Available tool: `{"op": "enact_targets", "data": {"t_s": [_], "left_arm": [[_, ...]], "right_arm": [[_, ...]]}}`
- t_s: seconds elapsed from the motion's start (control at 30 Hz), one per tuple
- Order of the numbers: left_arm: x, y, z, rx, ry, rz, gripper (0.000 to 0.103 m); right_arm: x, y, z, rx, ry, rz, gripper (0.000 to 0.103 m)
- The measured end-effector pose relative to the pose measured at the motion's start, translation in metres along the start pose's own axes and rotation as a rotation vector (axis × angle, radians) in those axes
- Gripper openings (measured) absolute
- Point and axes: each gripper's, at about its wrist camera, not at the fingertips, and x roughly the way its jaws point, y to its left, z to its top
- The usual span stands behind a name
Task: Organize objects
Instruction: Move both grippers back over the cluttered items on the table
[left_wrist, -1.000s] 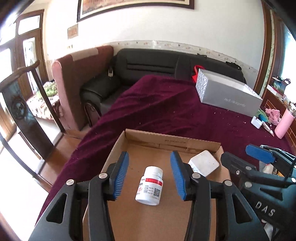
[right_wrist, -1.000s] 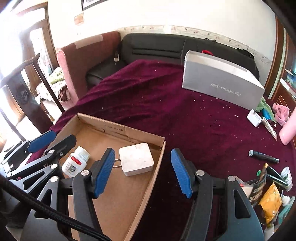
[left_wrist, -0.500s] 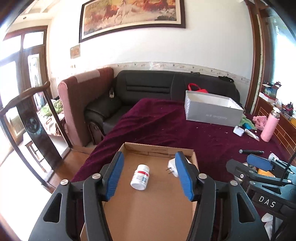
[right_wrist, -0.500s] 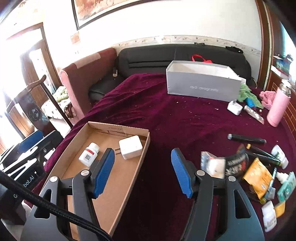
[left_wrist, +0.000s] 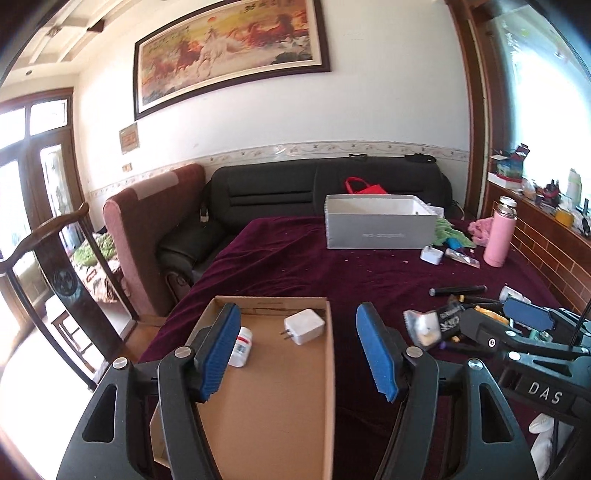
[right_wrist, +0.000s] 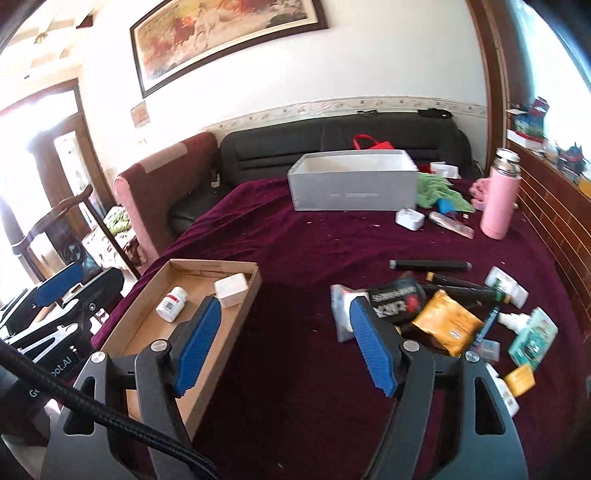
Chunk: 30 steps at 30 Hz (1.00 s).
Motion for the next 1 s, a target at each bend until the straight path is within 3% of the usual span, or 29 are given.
{"op": "enact_targets", "data": {"t_s": [0.43,0.77,0.93,1.0], "left_arm": [[-0.016,-0.055,0.001,0.094,-0.007,-0.038,0.059],[-0.005,-0.08,-0.001,0.136,0.036,-0.058,0.059],[0.015,-0.089,-0.004,0.135,0.109,-0.14,0.066],[0.036,-0.093,-0.007,0.115,0.178,-0.194,0.066]], "right_arm": [[-0.027,-0.075,-0.011,0.127,-0.016,-0.048,0.074],[-0.033,-0.121,-0.021,0.196,-0.006,-0.081,0.074],[-0.041,-0.156,-0.031,0.228,0.002,-0.13,0.074],[-0.045,-0.177,-0.036,0.261,0.01,-0.159,0.074]]}}
